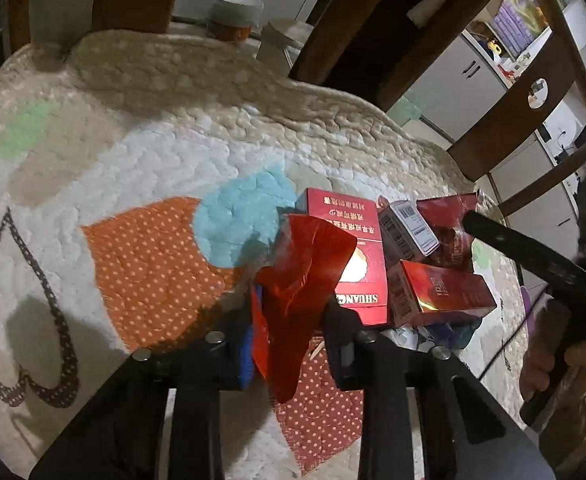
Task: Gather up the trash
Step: 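Grasp the red wrapper with the left gripper while the right grasps a red snack bag, then carry the red wrapper and red snack bag over the purple wastebasket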
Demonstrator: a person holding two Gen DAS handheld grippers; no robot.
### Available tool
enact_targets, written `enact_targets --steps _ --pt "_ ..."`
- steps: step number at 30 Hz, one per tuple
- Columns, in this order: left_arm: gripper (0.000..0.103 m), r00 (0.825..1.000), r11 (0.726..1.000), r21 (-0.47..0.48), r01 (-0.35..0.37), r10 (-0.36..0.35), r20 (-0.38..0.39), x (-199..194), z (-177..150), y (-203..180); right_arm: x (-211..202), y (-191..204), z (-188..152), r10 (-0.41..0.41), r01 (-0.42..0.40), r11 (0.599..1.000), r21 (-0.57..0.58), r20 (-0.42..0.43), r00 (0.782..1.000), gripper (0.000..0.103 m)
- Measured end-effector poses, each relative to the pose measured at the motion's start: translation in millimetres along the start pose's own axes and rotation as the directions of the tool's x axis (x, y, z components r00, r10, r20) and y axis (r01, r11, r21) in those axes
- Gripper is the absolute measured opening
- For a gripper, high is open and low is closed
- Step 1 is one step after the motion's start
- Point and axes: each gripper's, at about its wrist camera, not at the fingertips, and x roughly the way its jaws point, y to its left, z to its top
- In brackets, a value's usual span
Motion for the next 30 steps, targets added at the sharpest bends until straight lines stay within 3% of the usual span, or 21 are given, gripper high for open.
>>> enact_targets --steps 1,2,3,5,12,19,30 --pt "0.022 1.0 1.0 -0.003 0.002 -0.002 0.003 -2.2 -0.7 0.2 5.1 2.8 1.6 -0.005 0.004 1.0 -0.012 -0.012 1.0 0.065" --pt "0.02 1.0 1.0 -0.008 0.002 -0.002 0.011 -5.9 -1.7 0.8 10.2 3.8 2.5 -0.003 0.002 1.0 -0.019 -0.029 1.0 0.043" --pt "0.019 1.0 1.0 -0.013 0.003 -0.003 0.019 -10.2 -2.5 1.7 13.8 4.8 2.5 -0.002 0.001 1.0 -0.018 -0.047 0.999 0.031" --pt "0.018 0.999 1.0 -0.017 0.001 0.0 0.042 -20.9 -3.9 3.5 12.6 3.4 1.6 0.019 -0.019 1.0 0.0 -0.059 0.998 0.027" --pt "0.018 0.994 0.999 -0.052 -0.017 0.022 0.108 -61.5 -10.1 18.2 -38.1 0.9 -5.5 0.036 -0.036 0.999 0.016 0.029 0.999 0.024" --pt "0.018 0.987 0.998 -0.043 -0.053 0.059 0.149 -98.2 -27.6 22.0 -100.3 -31.3 -21.6 0.019 -0.03 0.995 0.097 0.116 0.993 0.024" --pt "0.018 0.978 0.987 0.113 -0.113 0.09 0.19 -127.6 -50.7 -34.6 -151.4 -71.1 -90.7 0.016 -0.052 0.971 0.232 0.153 0.988 0.024"
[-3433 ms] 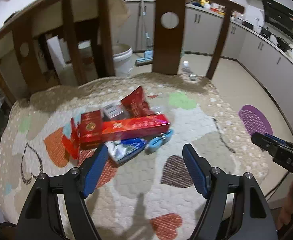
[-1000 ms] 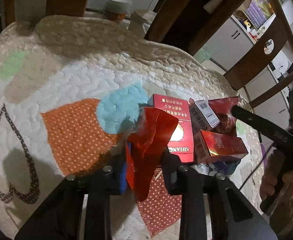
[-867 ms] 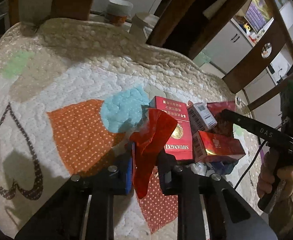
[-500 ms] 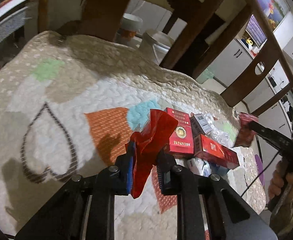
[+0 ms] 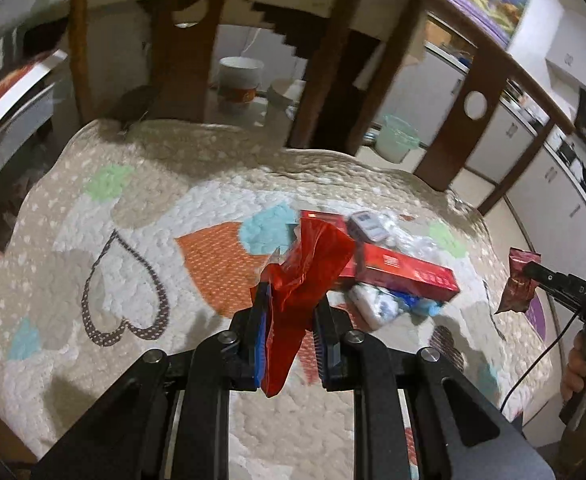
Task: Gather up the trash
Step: 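Carry the red wrapper and red snack bag over the purple wastebasket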
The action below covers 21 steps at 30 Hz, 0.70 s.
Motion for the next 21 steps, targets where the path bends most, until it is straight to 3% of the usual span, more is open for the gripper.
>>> enact_targets --steps 6,21 --pt "0.018 0.999 0.997 0.055 0.047 -0.047 0.008 -15.9 -4.0 -28.7 -22.6 -6.5 -17.5 0.029 -0.03 0.999 0.036 0.021 0.999 0.024" --pt "0.018 0.998 0.976 0.212 0.059 -0.057 -0.016 -28.7 -17.7 -103.2 -49.9 -36.0 -40.8 0.07 -0.076 0.992 0.099 0.064 0.996 0.024"
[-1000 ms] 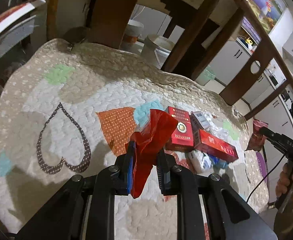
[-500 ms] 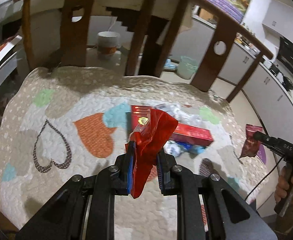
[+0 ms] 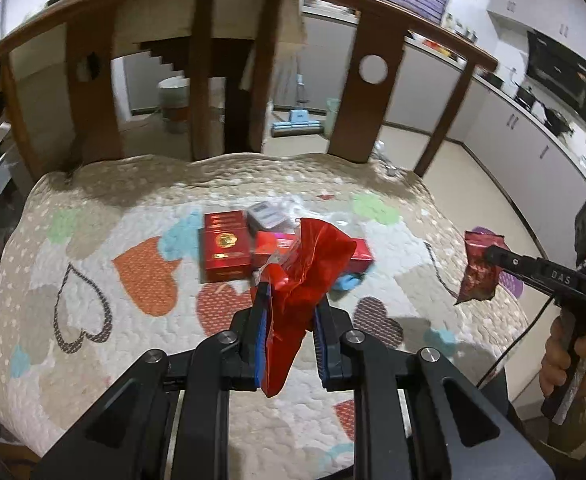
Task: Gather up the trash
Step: 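Carry the red wrapper and red snack bag over the purple wastebasket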
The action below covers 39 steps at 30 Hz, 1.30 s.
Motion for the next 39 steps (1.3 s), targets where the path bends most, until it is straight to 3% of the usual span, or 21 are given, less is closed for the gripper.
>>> enact_targets --steps 15,25,32,39 --pt "0.018 0.998 0.978 0.197 0.063 -0.056 -0.042 22.6 14.4 -93.3 -39.0 -67.3 -2.1 -0.026 0.017 0.992 0.122 0.072 0.997 0.024" --pt "0.018 0.986 0.924 0.347 0.163 -0.147 -0.074 51.7 34.0 -181.9 -82.5 -139.5 0.3 -0.099 0.056 0.964 0.259 0.157 0.983 0.024" --pt "0.018 0.965 0.888 0.381 0.258 -0.216 -0.15 84.8 46.2 -243.0 -111.0 -181.3 -1.3 -0.179 0.117 0.944 0.309 0.179 0.967 0.024" --pt "0.018 0.949 0.847 0.435 0.306 -0.237 -0.206 113.8 47.8 -303.3 -125.6 -210.7 -4.8 -0.222 0.142 0.923 0.356 0.194 0.956 0.024"
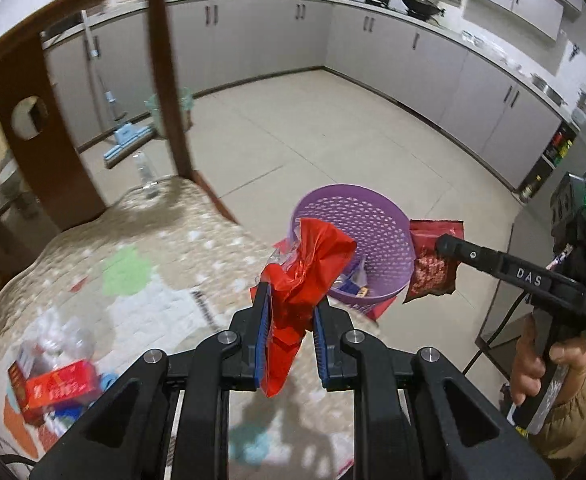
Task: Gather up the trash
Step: 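Carry the red wrapper and red snack bag over the purple wastebasket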
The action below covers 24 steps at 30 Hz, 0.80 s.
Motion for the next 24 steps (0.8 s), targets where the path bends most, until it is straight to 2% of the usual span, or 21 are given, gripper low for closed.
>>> enact_targets --steps 11,24 --pt "0.018 0.998 0.994 0.103 -0.027 0.033 -0.051 62.7 34.5 -44.4 15.8 -31.7 19.5 -0.054 0.053 0.998 0.034 0.029 0.998 0.024" --pt "0.018 0.992 0.993 0.113 -0.028 0.042 -0.122 136.0 55.8 -67.1 47.9 -55.4 36.5 -0.078 0.078 0.996 0.046 0.01 0.997 0.024"
